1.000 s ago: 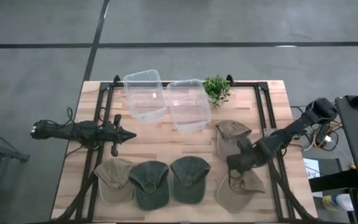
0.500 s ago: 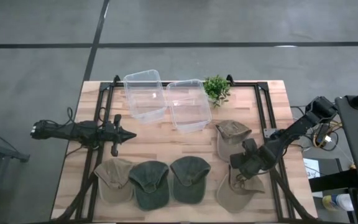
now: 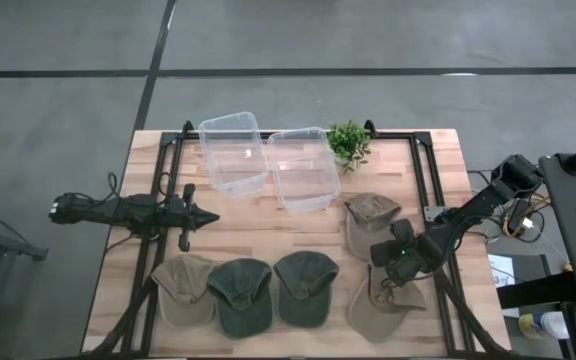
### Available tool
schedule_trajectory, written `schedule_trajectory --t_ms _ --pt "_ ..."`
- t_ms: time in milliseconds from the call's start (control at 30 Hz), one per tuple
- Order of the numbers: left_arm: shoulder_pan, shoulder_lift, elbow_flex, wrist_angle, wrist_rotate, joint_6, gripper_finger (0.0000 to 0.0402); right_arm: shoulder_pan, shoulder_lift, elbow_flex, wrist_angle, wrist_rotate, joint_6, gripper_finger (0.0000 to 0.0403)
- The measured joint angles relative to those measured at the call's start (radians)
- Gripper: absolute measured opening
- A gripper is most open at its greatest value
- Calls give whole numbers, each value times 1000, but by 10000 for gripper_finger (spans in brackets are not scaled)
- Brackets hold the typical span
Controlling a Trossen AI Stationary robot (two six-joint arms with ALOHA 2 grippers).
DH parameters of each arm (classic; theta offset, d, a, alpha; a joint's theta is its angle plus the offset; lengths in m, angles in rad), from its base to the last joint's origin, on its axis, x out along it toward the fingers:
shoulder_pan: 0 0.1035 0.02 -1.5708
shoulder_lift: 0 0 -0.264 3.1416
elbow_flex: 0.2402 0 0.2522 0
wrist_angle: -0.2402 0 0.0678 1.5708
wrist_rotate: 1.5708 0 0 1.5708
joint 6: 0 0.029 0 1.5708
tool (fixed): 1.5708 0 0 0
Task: Pick & Place hat
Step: Put the top brown cap into the right transparent bin
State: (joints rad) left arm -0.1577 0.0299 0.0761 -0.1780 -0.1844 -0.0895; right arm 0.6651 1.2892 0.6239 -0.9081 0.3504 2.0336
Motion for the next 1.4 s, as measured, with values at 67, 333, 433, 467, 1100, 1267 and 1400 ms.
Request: schedule_trajectory --t_ms 67,333,433,467,1100,1267,1400 --pt "0 0 0 0 0 0 0 0 -1 2 4 11 -26 25" --pt "0 0 0 0 0 0 0 0 -39 32 -53 20 -74 15" --pt "0 0 0 1 0 0 0 0 -74 68 -136 19 -78 14" --pt "0 0 0 1 0 0 0 0 -90 83 -164 17 -85 14" --pt "0 0 0 2 0 0 0 0 -314 423 -440 85 -179 13" --pt "0 0 0 2 0 0 0 -2 -317 521 -438 270 -245 13" --pt "0 0 0 2 0 0 0 -21 -303 578 -438 419 -296 13"
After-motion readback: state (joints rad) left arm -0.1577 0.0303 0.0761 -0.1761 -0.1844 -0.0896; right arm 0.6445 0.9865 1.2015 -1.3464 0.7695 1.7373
